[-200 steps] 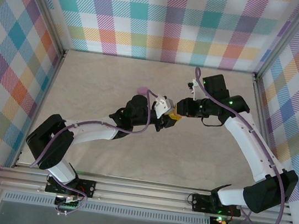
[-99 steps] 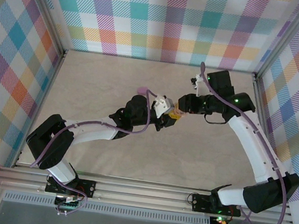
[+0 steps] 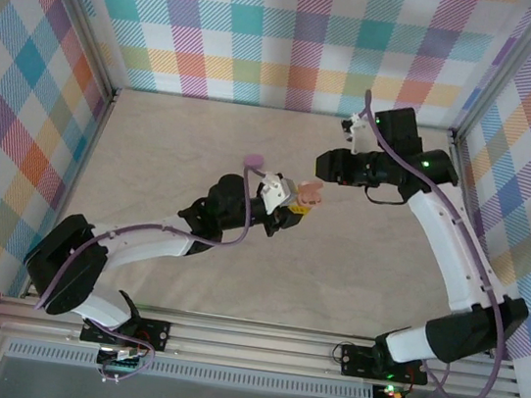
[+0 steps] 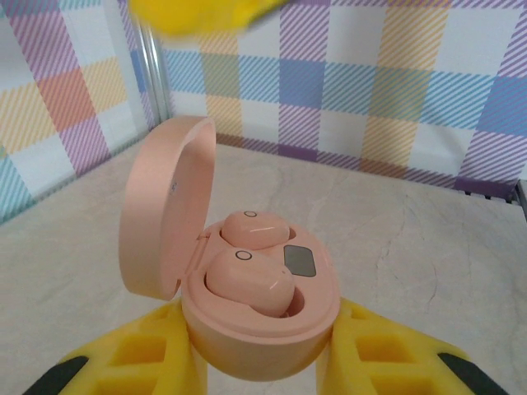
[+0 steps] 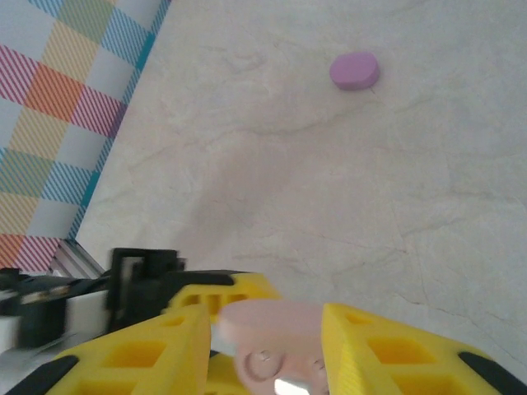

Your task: Insert wireless bluetooth earbuds into charging case

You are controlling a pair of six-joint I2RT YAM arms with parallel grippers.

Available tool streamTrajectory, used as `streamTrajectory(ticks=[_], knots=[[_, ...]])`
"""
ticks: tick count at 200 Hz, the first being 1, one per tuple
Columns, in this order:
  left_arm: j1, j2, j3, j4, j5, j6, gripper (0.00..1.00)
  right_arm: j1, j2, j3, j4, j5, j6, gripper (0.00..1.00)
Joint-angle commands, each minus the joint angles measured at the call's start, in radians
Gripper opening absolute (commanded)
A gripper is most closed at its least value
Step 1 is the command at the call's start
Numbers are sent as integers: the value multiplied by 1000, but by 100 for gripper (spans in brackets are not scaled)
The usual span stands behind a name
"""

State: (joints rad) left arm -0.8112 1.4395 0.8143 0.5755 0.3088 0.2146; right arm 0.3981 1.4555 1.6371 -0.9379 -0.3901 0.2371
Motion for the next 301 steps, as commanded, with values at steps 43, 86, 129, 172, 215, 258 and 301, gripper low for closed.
streamTrajectory(ticks=[43, 86, 129, 172, 215, 258, 301], knots=[[-18, -70, -23, -23, -10, 37, 15, -7, 64, -29, -1, -88, 19, 37], [-18, -50, -24, 13, -22, 30, 15, -7, 34, -117, 38, -101, 54, 38], [-18, -58, -28, 9, -67, 10, 15, -17, -20, -144, 55, -26, 82, 44], [-6, -72, -21, 9, -79, -34, 15, -47, -140, -276, 224, -49, 166, 49], [-3, -52, -3, 52, -40, -65, 15, -74, -239, -449, 488, -188, 298, 50], [-3, -52, 33, 57, 5, -99, 15, -85, -224, -435, 475, -251, 290, 52], [-4, -77, 51, 58, 12, -101, 15, -100, -206, -438, 494, -313, 320, 56]])
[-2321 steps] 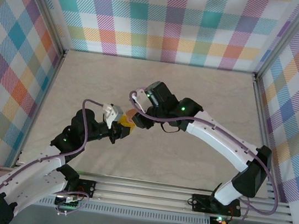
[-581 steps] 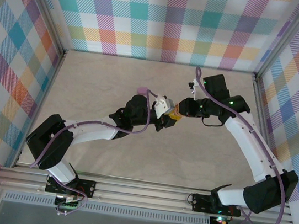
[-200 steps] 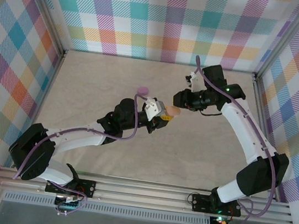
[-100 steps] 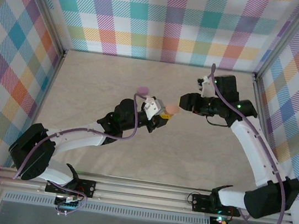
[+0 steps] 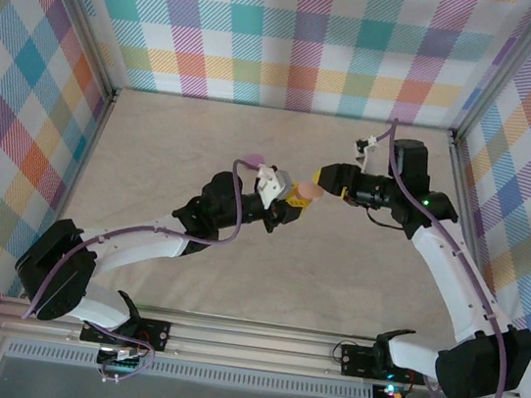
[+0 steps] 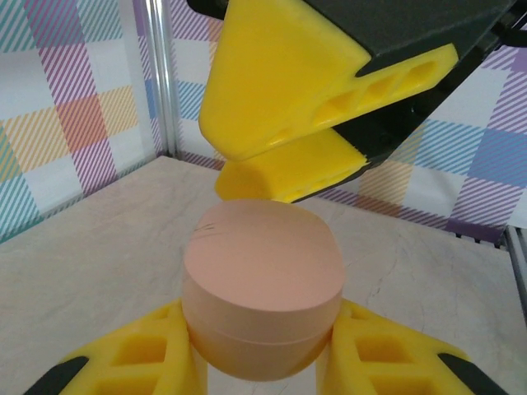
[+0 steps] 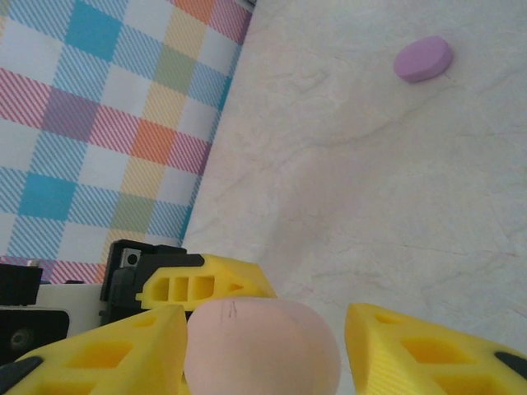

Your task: Insert wireless bluetooth earbuds into charging case

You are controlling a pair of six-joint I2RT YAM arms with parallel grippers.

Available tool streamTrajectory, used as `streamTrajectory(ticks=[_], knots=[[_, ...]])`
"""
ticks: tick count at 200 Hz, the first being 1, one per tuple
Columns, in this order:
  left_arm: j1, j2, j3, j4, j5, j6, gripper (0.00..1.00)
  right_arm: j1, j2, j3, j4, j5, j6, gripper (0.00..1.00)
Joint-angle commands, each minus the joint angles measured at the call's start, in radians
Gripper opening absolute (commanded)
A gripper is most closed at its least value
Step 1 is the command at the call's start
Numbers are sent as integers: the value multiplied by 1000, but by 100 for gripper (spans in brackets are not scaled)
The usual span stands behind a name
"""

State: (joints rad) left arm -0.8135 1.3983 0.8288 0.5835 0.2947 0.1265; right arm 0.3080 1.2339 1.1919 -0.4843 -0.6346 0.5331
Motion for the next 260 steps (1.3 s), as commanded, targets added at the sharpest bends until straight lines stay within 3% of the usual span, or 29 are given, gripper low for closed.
streamTrajectory(ticks=[1, 61, 120, 178, 212, 260], knots=[[-1, -36, 37, 49, 27, -12, 15, -10, 16, 9, 40, -69, 24, 56], [-2, -58, 30, 50, 20, -14, 15, -14, 32, -7, 40, -131, 28, 56], [-1, -70, 22, 51, 7, -8, 15, -15, 73, -53, 194, -342, 169, 55], [-2, -97, -3, 53, -30, -24, 15, -16, 102, -128, 394, -458, 334, 40], [-2, -125, -21, 45, -57, -25, 16, -14, 117, -138, 441, -502, 379, 47], [-1, -133, -25, 45, -69, -31, 16, 4, 116, -140, 458, -535, 381, 46]])
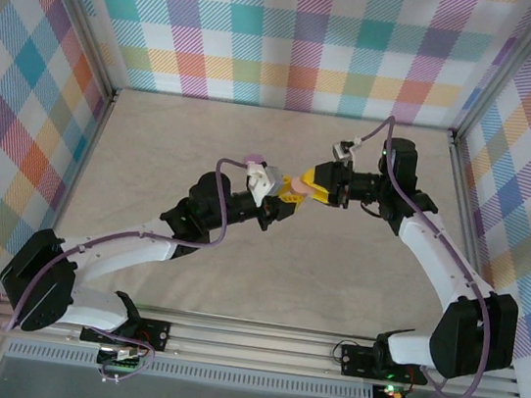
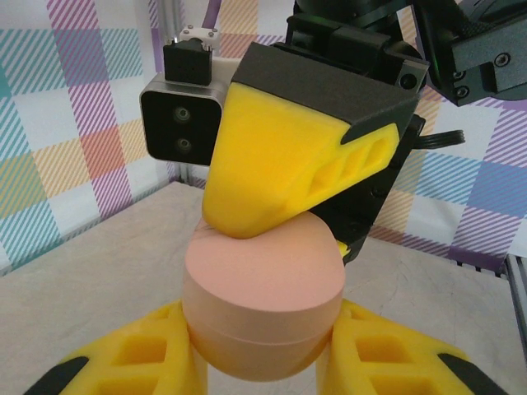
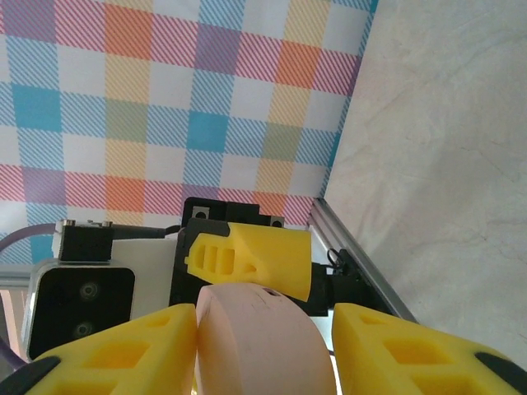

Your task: Insert wireless bluetooth earbuds into charging case

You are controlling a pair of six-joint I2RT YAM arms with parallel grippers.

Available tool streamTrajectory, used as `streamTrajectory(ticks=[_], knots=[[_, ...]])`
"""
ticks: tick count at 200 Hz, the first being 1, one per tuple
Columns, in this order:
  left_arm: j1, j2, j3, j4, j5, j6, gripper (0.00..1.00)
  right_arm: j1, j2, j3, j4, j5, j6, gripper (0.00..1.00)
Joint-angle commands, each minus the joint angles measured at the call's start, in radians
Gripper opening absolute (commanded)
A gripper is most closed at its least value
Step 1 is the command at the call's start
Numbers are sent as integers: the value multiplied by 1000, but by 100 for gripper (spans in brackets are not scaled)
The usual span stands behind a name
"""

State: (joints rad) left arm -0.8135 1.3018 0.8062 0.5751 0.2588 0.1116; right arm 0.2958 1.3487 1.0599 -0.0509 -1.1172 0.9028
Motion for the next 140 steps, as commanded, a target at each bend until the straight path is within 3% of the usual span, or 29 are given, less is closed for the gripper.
streamTrajectory(ticks=[1, 36, 84, 109, 120, 127, 140], knots=[[-1, -36, -2, 54, -33, -17, 16, 16, 1, -8, 25, -53, 11, 45], [-3, -35, -1, 48, -38, -20, 17, 28, 0, -3, 27, -57, 14, 31], [-2, -54, -10, 22, -55, -16, 23, 28, -17, -5, 29, -48, 22, 21], [-2, -68, -10, -7, -65, -15, 49, 28, -26, -5, 30, -22, 25, 18], [-1, -80, -10, -30, -78, -11, 73, 28, -26, 0, 27, -9, 23, 17], [-1, -92, -13, -46, -87, -5, 98, 24, -25, 4, 22, 1, 21, 17], [-1, -122, -22, -77, -109, 8, 100, 16, -18, 19, -23, 35, 2, 17]])
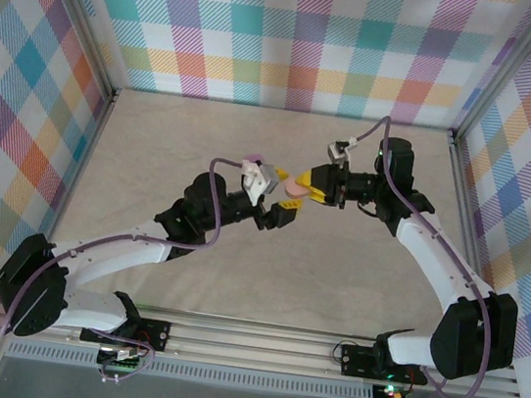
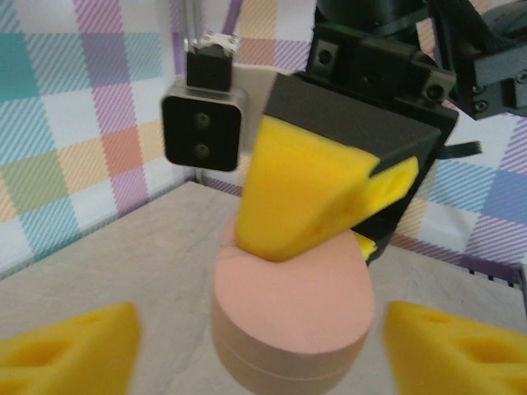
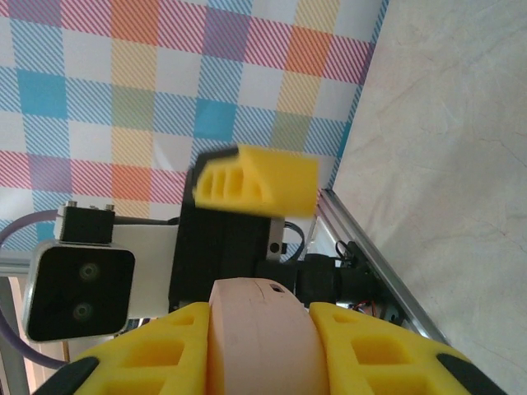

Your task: Insert wireless bluetooth earbuds into charging case

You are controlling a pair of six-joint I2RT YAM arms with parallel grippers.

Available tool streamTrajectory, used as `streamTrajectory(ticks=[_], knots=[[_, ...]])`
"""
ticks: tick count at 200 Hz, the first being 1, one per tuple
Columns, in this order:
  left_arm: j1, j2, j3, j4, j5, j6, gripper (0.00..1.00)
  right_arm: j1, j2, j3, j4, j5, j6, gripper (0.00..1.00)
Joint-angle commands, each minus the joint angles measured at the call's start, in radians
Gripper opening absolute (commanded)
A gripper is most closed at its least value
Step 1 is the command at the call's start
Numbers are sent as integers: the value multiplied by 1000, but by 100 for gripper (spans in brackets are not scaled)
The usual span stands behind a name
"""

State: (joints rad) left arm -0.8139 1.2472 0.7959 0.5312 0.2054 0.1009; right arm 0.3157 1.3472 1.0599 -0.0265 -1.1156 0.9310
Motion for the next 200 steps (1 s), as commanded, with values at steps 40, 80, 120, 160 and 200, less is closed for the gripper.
streamTrajectory(ticks=[40, 80, 120, 160, 200], knots=[[-1, -182, -21, -213, -153, 80, 100, -27, 67, 67, -171, 120, -121, 17], [-1, -305, -101, -292, -253, 69, 100, -41, 244, 167, -256, 227, -264, 17], [0, -364, -141, -433, -383, 17, 100, -62, 510, 341, -352, 339, -388, 16], [4, -410, -199, -446, -411, -13, 100, -81, 776, 593, -473, 401, -471, 16], [23, -413, -236, -452, -461, -45, 100, -65, 820, 565, -400, 381, -402, 15]])
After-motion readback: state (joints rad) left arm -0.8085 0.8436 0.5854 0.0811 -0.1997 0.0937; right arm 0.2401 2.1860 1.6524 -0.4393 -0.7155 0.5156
